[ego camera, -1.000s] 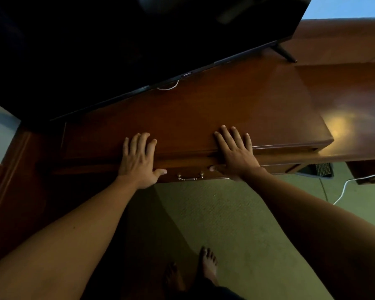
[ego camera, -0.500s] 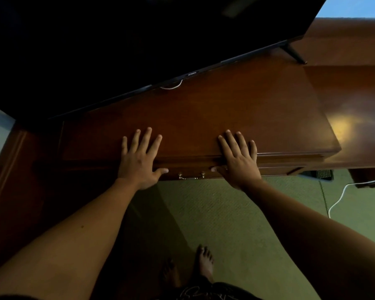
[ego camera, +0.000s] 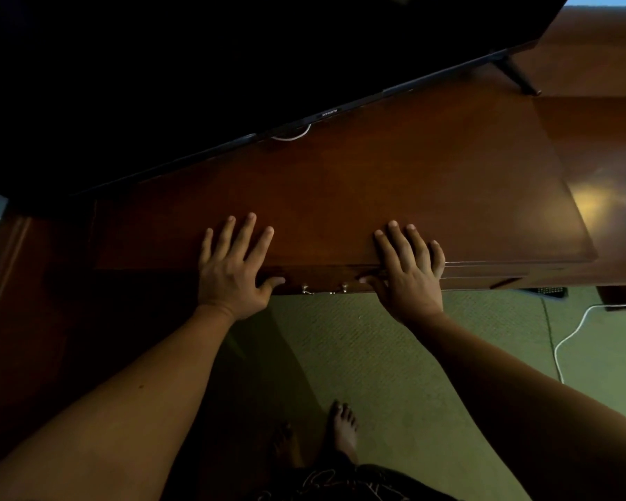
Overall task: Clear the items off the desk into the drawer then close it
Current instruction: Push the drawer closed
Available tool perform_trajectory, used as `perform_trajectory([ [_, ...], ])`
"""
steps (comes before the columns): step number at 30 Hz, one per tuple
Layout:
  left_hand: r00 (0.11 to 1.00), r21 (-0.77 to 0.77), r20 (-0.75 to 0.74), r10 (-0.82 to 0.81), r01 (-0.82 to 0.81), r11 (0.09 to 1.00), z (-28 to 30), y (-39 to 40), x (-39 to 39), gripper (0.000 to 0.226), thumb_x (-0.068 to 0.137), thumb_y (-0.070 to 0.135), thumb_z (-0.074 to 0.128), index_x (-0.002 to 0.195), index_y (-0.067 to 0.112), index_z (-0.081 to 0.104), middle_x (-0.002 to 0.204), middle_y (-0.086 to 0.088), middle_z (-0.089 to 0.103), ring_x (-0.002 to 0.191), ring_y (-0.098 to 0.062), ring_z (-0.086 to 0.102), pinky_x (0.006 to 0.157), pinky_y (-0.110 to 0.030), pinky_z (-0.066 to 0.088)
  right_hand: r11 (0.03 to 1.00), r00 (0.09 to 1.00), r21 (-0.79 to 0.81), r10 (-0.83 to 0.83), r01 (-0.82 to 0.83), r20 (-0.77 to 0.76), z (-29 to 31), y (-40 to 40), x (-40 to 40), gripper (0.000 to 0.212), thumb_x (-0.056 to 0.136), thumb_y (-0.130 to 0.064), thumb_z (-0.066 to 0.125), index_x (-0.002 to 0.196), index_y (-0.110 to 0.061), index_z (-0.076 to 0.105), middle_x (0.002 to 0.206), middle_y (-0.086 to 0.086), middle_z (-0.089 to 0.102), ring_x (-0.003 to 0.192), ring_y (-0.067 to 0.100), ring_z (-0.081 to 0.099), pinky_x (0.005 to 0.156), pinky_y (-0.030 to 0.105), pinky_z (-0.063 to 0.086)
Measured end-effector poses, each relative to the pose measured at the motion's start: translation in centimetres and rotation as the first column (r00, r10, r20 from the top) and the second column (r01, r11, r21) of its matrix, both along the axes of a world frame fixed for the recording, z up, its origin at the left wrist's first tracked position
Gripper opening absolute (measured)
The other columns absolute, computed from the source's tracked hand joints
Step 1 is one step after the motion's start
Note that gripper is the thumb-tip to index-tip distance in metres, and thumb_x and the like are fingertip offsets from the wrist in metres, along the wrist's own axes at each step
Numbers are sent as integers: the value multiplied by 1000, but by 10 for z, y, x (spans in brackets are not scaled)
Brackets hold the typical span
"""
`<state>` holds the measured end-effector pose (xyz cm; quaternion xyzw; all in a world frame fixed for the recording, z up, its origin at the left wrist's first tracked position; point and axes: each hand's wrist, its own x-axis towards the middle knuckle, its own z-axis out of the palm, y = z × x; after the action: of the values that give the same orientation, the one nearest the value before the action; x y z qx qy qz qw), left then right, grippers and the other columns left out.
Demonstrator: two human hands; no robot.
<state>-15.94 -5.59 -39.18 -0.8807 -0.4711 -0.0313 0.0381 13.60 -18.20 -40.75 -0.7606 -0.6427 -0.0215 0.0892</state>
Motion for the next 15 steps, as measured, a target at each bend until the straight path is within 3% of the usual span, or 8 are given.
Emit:
perform_trajectory([
  [7,1000,32,22,-20,19,999,-4,0,-2,85,85,74,46,153,27,30,163,-8,21,148,-39,20,115,-61,17,999,1000,37,5,-5,5,-5,0,0,79,92,-65,49,155,-21,32,162,6,31,148,33,23,115,60,16],
  [15,997,-24,-74,13,-15,1000,3,-2,1,88,86,76,38,157,31,11,166,-8,7,150,-38,9,117,-62,10,996,999,-76,-39,39,-5,7,0,-6,80,94,-64,46,158,-25,19,167,2,17,153,29,8,119,59,7],
])
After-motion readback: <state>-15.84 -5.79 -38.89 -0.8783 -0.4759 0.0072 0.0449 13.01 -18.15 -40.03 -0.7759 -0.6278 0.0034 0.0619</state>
